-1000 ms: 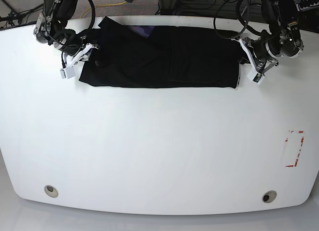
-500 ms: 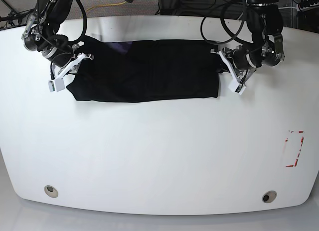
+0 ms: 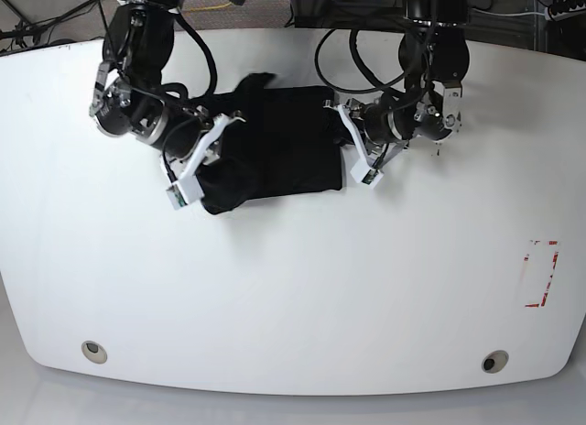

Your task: Fold the T-shirt properly

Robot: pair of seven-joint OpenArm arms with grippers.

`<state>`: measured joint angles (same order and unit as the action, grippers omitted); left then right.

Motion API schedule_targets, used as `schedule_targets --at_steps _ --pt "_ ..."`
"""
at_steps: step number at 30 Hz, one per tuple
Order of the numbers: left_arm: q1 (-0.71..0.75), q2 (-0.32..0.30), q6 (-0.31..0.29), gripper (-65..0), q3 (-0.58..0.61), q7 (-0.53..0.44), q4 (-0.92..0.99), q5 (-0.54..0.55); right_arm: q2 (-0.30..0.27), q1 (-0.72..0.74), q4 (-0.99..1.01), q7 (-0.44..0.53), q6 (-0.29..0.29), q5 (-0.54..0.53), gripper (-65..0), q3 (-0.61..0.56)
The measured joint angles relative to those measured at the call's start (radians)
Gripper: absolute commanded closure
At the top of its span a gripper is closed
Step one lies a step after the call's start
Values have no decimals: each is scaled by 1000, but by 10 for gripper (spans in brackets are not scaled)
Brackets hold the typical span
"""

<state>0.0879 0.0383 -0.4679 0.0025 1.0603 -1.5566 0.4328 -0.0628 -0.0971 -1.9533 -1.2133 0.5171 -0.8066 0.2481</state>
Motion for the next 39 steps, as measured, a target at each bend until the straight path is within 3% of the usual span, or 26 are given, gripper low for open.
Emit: schedule_targets --at_steps 3,11,15,19,24,28,31,36,39 --pt "1 4 0 -49 0 1 0 2 3 45 43 11 7 85 -41 -64" --pt "-3 2 -1 -50 -2 4 0 5 -41 69 111 50 3 272 -409 -223" --pt "-17 0 -2 -51 -1 16 3 3 -59 67 56 49 3 302 -515 -296" --pt "-33 0 -2 -51 -2 23 5 -4 -38 69 36 57 3 303 -523 -374" --pt "-24 -27 -16 -50 -31 50 -63 -23 1 59 35 103 3 284 -523 -373" --pt "-19 -62 -126 -50 -131 48 -147 -47 -12 26 10 119 3 289 -523 -364" --pt "-3 -52 -227 -50 -256 47 -213 -36 -12 -18 -32 130 6 292 -523 -367" --pt "13 -55 -229 -50 -438 61 -241 -57 -12 -45 -41 129 6 290 -523 -367" --pt "29 -117 -229 -50 -483 59 -241 -55 -12 -53 -42 133 6 295 -523 -365"
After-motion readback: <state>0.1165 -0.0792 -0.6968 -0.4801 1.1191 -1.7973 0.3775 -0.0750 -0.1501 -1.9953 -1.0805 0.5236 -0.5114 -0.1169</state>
